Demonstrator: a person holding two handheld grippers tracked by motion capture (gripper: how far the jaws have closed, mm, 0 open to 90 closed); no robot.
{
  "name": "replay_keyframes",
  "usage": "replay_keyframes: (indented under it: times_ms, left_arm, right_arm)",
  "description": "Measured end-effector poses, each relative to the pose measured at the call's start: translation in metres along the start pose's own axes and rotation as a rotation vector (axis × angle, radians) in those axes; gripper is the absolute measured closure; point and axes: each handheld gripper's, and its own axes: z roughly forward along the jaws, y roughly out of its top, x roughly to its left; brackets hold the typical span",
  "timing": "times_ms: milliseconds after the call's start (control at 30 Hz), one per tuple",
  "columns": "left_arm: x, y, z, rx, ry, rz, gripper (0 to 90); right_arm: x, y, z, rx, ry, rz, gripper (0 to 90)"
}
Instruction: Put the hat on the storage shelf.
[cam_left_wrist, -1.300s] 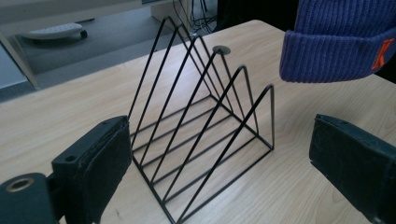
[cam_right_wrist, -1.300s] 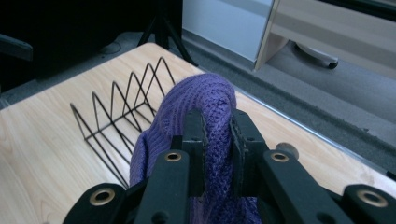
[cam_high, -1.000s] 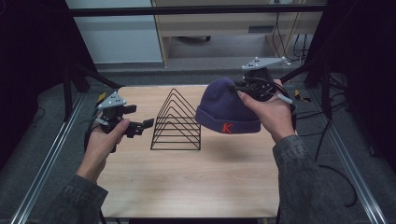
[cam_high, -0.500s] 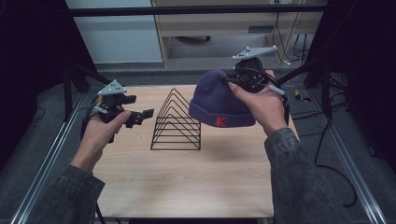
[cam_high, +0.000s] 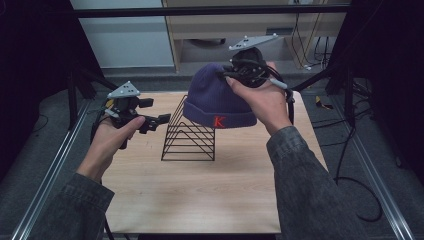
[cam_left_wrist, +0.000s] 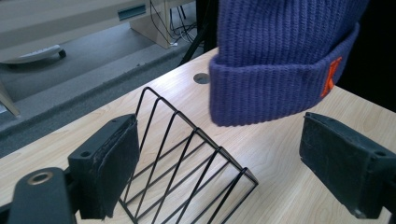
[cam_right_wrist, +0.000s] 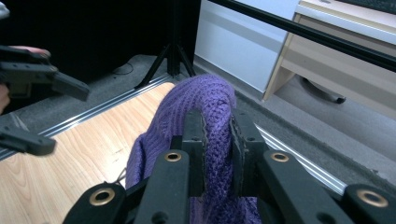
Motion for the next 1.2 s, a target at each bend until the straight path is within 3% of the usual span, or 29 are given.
replay_keyframes:
  times_ms: [200,567,867,933,1000,1067,1200]
  left_arm:
    - [0.002,0.000,0.011,0.012,-0.005,-0.001,11.8]
    - [0.002,-0.002,0.012,-0.009,0.000,0.000,11.6]
    - [0.005,-0.005,0.024,0.008,-0.033,-0.015,9.0]
    - [0.005,-0.007,0.028,0.010,-0.058,-0.032,9.9]
    - [0.005,-0.008,0.029,0.020,-0.081,-0.029,19.3]
    - [0.004,-0.009,0.031,0.036,-0.067,-0.016,25.2]
    - [0.003,-0.007,0.029,0.026,-0.036,-0.005,49.3]
  right_arm:
    - [0.005,0.008,0.009,-0.008,0.016,-0.001,78.2]
    - [0.020,0.019,0.012,-0.029,0.049,-0.014,78.0]
    - [0.032,0.022,0.017,-0.045,0.100,-0.024,78.0]
    - [0.033,0.022,0.019,-0.047,0.107,-0.024,78.0]
    - [0.034,0.022,0.021,-0.041,0.109,-0.024,78.0]
    - [0.035,0.022,0.024,-0.038,0.109,-0.028,78.0]
    - [0.036,0.023,0.026,-0.032,0.111,-0.028,78.0]
